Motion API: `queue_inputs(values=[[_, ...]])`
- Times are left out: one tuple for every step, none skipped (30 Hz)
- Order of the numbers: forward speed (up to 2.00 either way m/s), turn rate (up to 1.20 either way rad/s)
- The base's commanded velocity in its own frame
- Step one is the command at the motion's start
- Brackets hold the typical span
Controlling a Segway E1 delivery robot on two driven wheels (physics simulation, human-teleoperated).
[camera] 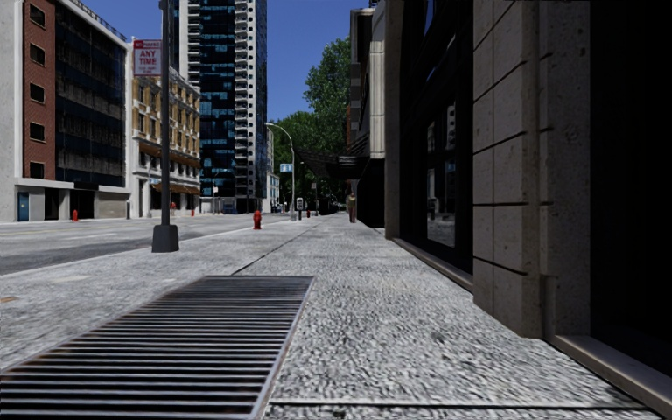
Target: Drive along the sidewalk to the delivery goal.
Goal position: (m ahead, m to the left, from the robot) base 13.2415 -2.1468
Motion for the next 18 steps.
queue_inputs(values=[[2.0, 0.0], [2.0, 0.0], [2.0, 0.0], [2.0, 0.0], [2.0, 0.0], [2.0, 0.0], [2.0, 0.0], [2.0, 0.0], [2.0, 0.0], [2.0, 0.0], [2.0, 0.0], [2.0, 0.0], [2.0, 0.0], [2.0, 0.0], [2.0, 0.0], [2.0, 0.0], [2.0, 0.0], [2.0, 0.0]])
